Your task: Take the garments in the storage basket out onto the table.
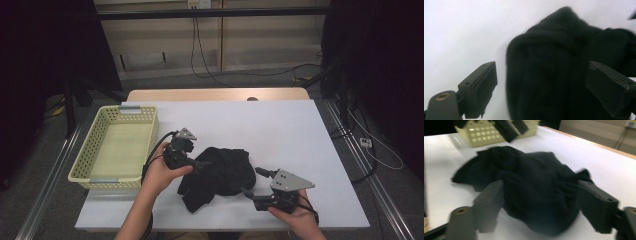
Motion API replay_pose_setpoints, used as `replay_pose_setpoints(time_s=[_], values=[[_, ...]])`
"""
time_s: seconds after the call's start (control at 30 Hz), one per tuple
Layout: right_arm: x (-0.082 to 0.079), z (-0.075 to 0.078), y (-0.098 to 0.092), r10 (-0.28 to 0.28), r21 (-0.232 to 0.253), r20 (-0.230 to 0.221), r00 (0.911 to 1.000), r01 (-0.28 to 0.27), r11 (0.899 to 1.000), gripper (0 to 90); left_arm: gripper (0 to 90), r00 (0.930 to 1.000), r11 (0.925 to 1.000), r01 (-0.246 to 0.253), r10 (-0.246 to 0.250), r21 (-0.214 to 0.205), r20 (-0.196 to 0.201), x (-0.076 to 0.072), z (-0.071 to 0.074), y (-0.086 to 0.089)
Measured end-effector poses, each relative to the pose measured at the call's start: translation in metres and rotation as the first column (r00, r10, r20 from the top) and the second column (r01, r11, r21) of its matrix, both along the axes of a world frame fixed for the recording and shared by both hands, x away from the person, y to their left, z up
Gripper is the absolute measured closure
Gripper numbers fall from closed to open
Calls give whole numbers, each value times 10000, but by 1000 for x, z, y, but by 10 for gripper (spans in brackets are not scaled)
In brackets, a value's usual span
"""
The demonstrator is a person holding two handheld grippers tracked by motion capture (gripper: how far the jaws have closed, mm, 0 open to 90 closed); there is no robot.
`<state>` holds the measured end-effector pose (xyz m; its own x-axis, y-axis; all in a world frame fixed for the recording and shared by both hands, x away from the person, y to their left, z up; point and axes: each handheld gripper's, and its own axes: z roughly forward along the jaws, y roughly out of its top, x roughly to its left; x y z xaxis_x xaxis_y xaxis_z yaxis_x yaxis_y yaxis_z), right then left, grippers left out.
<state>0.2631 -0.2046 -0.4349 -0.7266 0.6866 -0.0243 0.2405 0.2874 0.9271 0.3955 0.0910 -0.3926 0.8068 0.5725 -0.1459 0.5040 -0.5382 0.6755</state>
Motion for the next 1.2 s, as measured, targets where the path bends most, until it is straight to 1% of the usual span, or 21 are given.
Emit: replay_pose_setpoints(time_s=[0.07, 0.13, 0.17, 0.2, 0.27, 0.33, 0.37, 0.4, 0.43, 0.47, 0.53, 0.7, 0.8, 0.83, 0.93, 1.0, 1.03, 1.07, 1.1, 1.13, 1.2], values=[[-2, 4, 10, 268, -39, -201, 9994, -269, 9996, 301, 103, 10000, 10000, -43, 43, -8, 39, 0, -3, 2], [-2, 6, 23, 510, -538, -151, 9986, -518, 9972, 363, 99, 9997, 9997, 234, -233, -39, 97, 0, -6, 3], [0, 5, 29, 502, -894, -262, 9984, -523, 9946, 381, 99, 9997, 9997, 244, -244, 45, 64, 1, -8, 4], [4, 3, 33, 386, -1167, -221, 9990, -409, 9923, 431, 99, 9998, 9998, 183, -183, 7, 38, 1, -10, 4], [14, -2, 39, 94, -1471, -361, 9993, -146, 9890, 498, 99, 9998, 9998, 174, -175, -63, -78, 0, -12, 5], [24, -4, 41, -124, -1525, -714, 9974, 14, 9883, 609, 99, 9997, 9997, 199, -200, -125, -103, -1, -13, 7], [29, -5, 41, -58, -1485, -867, 9962, -72, 9889, 661, 99, 9997, 9996, 186, -189, -204, -139, -1, -13, 8], [37, -5, 40, -179, -1602, -866, 9961, 38, 9871, 804, 102, 9998, 9996, 132, -136, -253, -149, -1, -13, 8], [37, -5, 40, -179, -1602, -866, 9961, 38, 9871, 804, 102, 9998, 9995, 152, -156, -288, -110, -1, -14, 9], [41, -5, 38, -212, -1703, -815, 9964, 70, 9854, 835, 107, 9998, 9993, 172, -175, -330, -84, -1, -14, 9], [50, -2, 31, -488, -1611, -724, 9962, 366, 9863, 863, 116, 9998, 9994, 210, -209, -260, 47, -1, -15, 10], [79, 12, 4, -1433, -1166, -569, 9880, 1360, 9838, 873, 116, 9995, 9985, 290, -286, -465, 99, -2, -12, 10], [98, 19, -11, -1954, -1134, -405, 9799, 1898, 9753, 873, 116, 9987, 9978, 480, -471, -462, 205, -4, -10, 7], [104, 22, -17, -2120, -957, -449, 9762, 2070, 9736, 873, 116, 9984, 9974, 537, -527, -471, 223, -4, -9, 6], [122, 26, -34, -2775, -921, -442, 9597, 2727, 9577, 872, 117, 9980, 9971, 593, -582, -476, 241, -5, -10, 3], [131, 23, -44, -3227, -1069, -464, 9454, 3165, 9426, 871, 117, 9976, 9968, 668, -659, -444, 221, -6, -10, 2], [134, 21, -50, -3391, -905, -672, 9383, 3328, 9387, 866, 117, 9975, 9967, 677, -668, -437, 213, -7, -11, 2], [136, 18, -54, -3391, -682, -849, 9369, 3340, 9401, 837, 117, 9974, 9967, 700, -691, -421, 220, -7, -12, 1], [136, 16, -55, -3354, -603, -1076, 9359, 3306, 9418, 760, 118, 9974, 9966, 709, -702, -415, 191, -7, -13, 0], [134, 14, -55, -3358, -758, -1201, 9342, 3286, 9414, 672, 118, 9972, 9965, 741, -736, -392, 146, -7, -15, -1], [128, 12, -50, -3266, -1051, -1138, 9383, 3155, 9431, 532, 118, 9966, 9960, 822, -819, -338, 83, -7, -17, -3]])
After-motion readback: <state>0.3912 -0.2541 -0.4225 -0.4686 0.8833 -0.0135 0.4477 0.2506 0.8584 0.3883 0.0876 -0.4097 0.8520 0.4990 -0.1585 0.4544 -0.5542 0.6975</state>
